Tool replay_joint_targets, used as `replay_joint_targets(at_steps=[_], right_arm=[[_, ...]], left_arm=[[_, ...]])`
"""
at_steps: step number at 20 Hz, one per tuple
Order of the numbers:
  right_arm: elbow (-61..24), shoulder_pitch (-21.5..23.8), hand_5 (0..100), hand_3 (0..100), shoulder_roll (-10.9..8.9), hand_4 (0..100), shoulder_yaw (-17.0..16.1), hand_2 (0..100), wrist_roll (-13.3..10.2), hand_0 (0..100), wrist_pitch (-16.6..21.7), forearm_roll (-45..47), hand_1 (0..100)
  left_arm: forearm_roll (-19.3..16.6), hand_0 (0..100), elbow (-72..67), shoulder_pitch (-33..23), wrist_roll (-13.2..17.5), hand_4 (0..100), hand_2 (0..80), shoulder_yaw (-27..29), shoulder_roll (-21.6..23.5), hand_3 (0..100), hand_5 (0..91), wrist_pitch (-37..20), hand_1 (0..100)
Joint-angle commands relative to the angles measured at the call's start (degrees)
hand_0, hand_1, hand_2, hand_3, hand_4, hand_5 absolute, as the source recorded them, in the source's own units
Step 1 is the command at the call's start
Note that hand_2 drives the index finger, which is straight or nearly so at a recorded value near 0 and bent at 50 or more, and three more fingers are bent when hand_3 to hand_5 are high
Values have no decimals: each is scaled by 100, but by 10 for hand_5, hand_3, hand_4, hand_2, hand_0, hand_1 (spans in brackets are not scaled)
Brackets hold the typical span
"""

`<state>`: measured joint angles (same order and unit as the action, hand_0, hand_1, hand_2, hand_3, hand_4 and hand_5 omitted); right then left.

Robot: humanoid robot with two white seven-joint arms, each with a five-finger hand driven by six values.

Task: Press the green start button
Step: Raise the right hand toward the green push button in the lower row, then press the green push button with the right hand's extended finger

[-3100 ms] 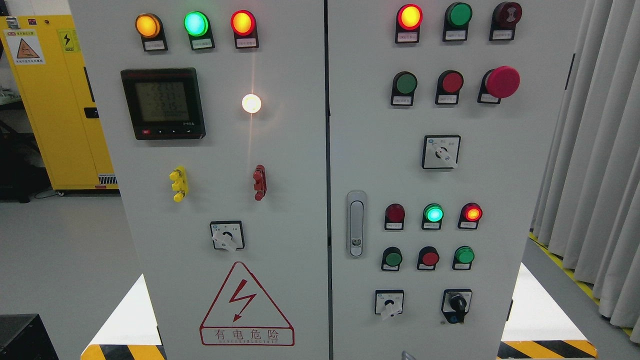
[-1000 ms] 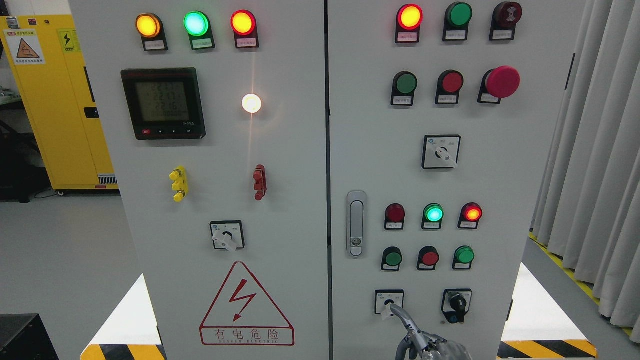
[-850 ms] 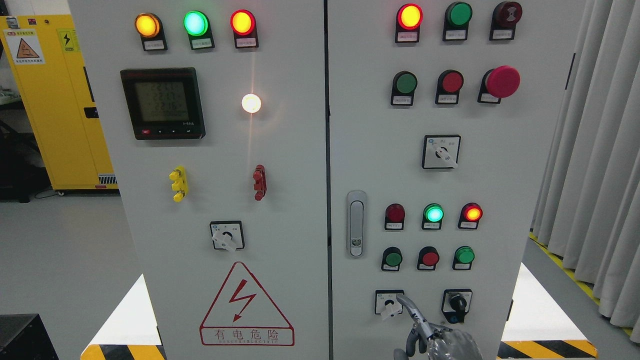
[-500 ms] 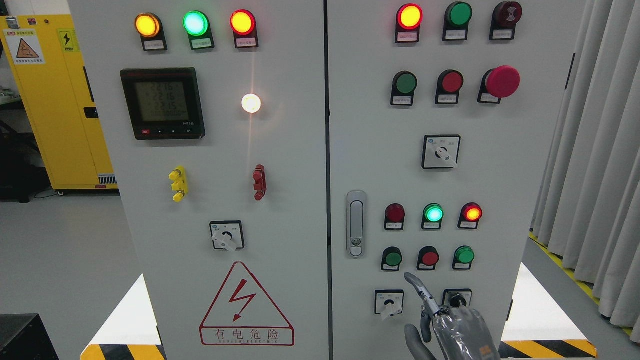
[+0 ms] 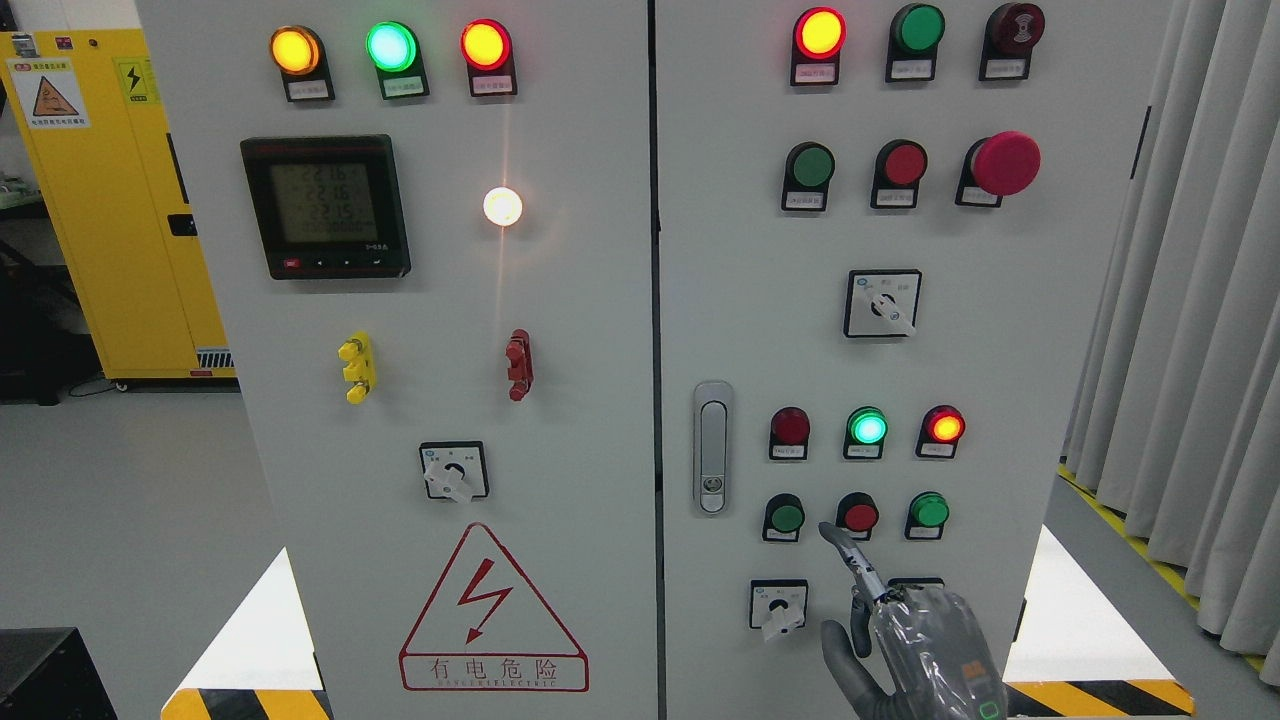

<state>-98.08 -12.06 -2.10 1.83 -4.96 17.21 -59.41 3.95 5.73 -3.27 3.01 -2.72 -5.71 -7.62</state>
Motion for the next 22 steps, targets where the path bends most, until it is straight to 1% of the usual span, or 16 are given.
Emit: replay_joint_targets(at_steps=[1,13,16,22], right_arm=[[360,-157,1000,916,-19,1000,203,0,4,715,-24,-10,956],[351,-227,1000,915,-10,1000,230,0,12,726,-33,-18,951],[351,-236,1000,915,-19,1000,230,0,12,725,-103,-18,950],[342,-236,1000,916,-19,1000,283,0,21,725,-112,-18,949]], left_arm=[[0,120,-2,2,-2,0,0,0,0,0,0,-3,556],[0,120,7,2,-2,0,0,0,0,0,0,-3,556],[0,120,-2,2,-2,0,0,0,0,0,0,-3,556],[0,120,7,2,-2,0,0,0,0,0,0,-3,556]])
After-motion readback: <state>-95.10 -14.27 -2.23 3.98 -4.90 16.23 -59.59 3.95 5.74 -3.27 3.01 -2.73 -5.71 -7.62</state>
